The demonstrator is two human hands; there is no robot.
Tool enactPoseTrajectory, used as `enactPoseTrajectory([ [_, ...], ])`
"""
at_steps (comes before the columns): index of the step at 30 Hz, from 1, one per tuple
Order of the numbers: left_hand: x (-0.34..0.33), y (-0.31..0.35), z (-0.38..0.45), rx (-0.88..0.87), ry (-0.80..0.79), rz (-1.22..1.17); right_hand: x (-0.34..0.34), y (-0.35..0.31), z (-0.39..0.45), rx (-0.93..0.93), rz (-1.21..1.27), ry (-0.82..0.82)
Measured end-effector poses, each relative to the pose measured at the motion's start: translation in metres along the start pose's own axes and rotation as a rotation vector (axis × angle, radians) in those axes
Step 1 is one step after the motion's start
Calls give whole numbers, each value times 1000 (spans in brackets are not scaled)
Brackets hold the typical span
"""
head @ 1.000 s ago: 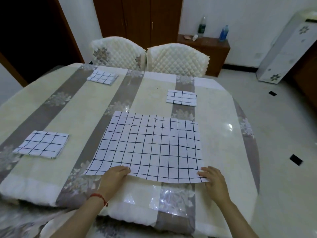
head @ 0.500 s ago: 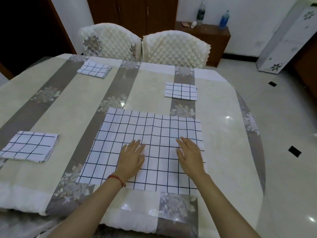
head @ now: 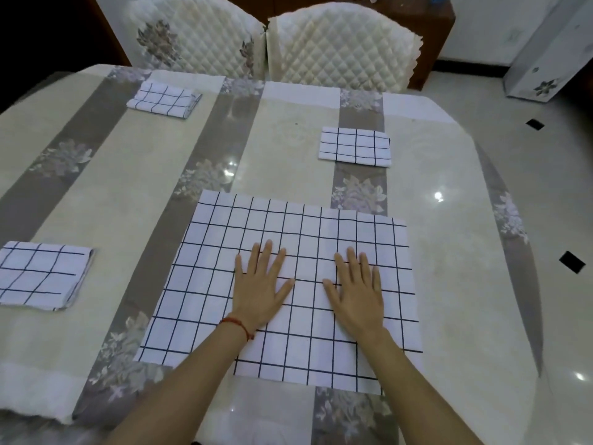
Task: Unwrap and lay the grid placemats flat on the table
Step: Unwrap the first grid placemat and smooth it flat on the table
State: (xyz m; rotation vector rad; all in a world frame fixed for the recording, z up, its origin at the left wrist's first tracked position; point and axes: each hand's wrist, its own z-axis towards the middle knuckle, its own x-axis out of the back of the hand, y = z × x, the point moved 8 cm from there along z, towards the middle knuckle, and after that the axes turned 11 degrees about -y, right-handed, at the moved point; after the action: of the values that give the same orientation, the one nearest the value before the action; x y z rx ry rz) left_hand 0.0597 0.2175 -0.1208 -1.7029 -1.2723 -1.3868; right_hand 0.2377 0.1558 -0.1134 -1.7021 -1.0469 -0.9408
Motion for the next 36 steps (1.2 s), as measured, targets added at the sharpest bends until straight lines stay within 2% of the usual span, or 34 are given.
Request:
enactPoseTrajectory([
  [6, -3, 2, -3, 3, 20, 26, 4, -7, -9, -55, -6, 44],
  [10, -3, 2, -3, 7, 31, 21, 0, -60, 10, 207, -139, 0],
  [12, -2, 3, -3, 10, 44, 25, -2, -59, 22, 268, -149, -48],
  [15, -3, 2, -3, 10, 39, 23, 11, -5, 47, 100, -97, -26],
  [19, -4, 3, -4, -2, 14, 4, 39, 66, 43, -337, 45, 70],
  [20, -4, 3, -3, -2, 16, 2, 42, 59, 36, -357, 77, 115],
  [21, -3, 3, -3, 0, 18, 5, 41, 40, 30, -299, 93, 159],
  [24, -3, 2, -3, 16, 18, 11, 4, -42, 6, 67, -6, 68],
  [25, -2, 3, -3, 12, 19, 6, -7, -50, -3, 107, -48, 58],
  [26, -2, 4, -4, 4, 13, 0, -12, -45, -9, 79, -64, 57],
  [31, -2, 5, -5, -5, -38, -31, -5, 50, -54, -286, 57, 125],
  [33, -2, 5, -5, -6, -24, -44, 0, 58, -69, -408, 101, 170],
  [34, -2, 4, -6, -10, -17, -50, -1, 47, -68, -398, 105, 171],
  [36, -4, 4, -6, -15, -15, -54, -2, 10, -53, -233, 34, 137],
])
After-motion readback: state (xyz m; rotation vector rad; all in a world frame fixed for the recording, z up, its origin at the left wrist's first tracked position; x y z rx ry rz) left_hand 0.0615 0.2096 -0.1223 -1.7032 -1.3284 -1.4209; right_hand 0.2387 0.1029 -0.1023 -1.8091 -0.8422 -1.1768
